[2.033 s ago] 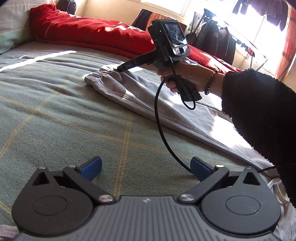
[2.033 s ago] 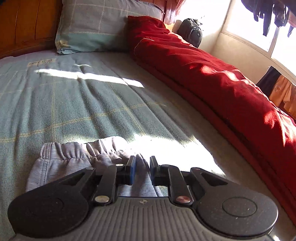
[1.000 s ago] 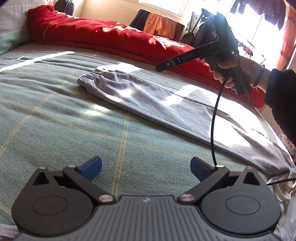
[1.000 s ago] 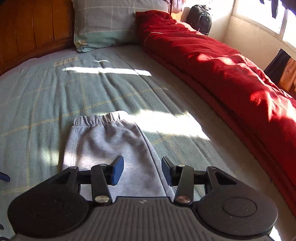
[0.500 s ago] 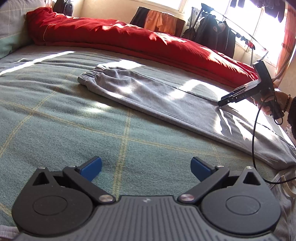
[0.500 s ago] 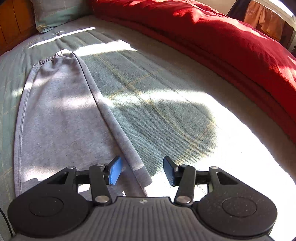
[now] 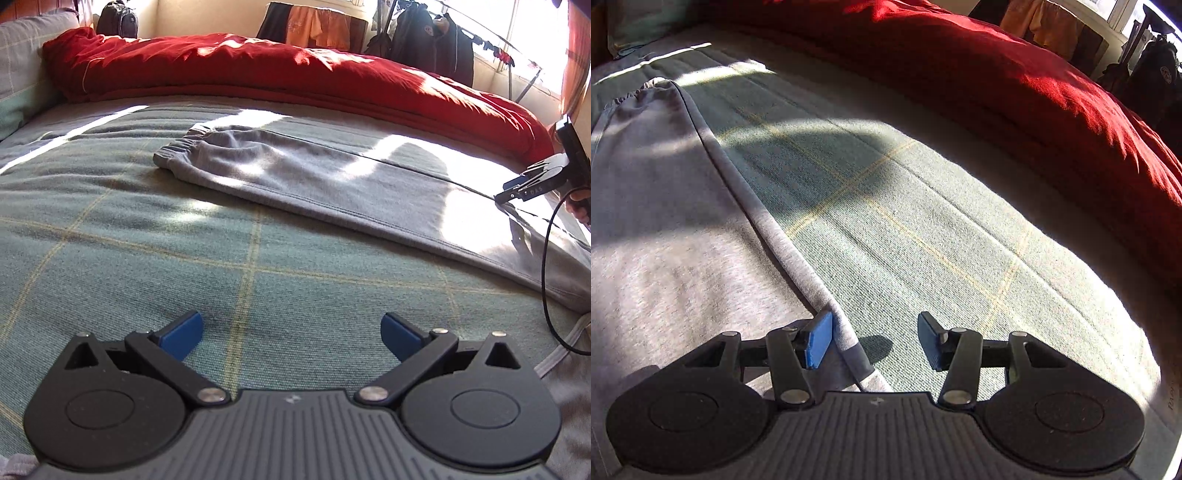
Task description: Fold clothes
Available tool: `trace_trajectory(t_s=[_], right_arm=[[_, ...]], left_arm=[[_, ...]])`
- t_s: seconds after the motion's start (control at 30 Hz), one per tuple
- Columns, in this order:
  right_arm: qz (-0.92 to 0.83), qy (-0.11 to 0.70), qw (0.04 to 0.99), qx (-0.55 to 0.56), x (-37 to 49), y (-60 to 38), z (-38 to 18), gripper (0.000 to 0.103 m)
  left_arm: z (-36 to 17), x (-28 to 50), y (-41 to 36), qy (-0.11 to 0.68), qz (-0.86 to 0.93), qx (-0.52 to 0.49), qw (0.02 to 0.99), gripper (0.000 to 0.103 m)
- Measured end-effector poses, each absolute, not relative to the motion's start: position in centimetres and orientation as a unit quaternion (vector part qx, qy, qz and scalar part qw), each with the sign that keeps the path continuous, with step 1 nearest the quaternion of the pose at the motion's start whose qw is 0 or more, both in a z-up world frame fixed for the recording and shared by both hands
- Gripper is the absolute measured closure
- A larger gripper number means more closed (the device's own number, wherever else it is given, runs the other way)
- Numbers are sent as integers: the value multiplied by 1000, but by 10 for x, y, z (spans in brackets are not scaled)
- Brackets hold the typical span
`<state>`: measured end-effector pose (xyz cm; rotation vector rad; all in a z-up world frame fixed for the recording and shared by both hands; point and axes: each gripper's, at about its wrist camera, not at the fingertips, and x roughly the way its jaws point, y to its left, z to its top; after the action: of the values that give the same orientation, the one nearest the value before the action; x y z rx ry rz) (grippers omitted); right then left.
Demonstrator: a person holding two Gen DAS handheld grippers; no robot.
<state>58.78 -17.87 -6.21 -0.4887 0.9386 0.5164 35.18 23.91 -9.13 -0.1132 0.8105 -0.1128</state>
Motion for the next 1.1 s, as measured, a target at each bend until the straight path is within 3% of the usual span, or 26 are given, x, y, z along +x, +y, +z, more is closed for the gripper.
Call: trace_trajectory(t_s=[0.47,0.63,1.1], right_arm=[[312,423,840,-136,462,-213,-7,48],[344,406,828,-179,397,-206,-10,49],[280,397,857,-171,319,-276,-33,50]], left_arm=[[-25,328,156,375,-105,11,921,1],[-15,323,108,380,-136,26,914,1],[-34,352,-23,425,-272,-31,863,1]])
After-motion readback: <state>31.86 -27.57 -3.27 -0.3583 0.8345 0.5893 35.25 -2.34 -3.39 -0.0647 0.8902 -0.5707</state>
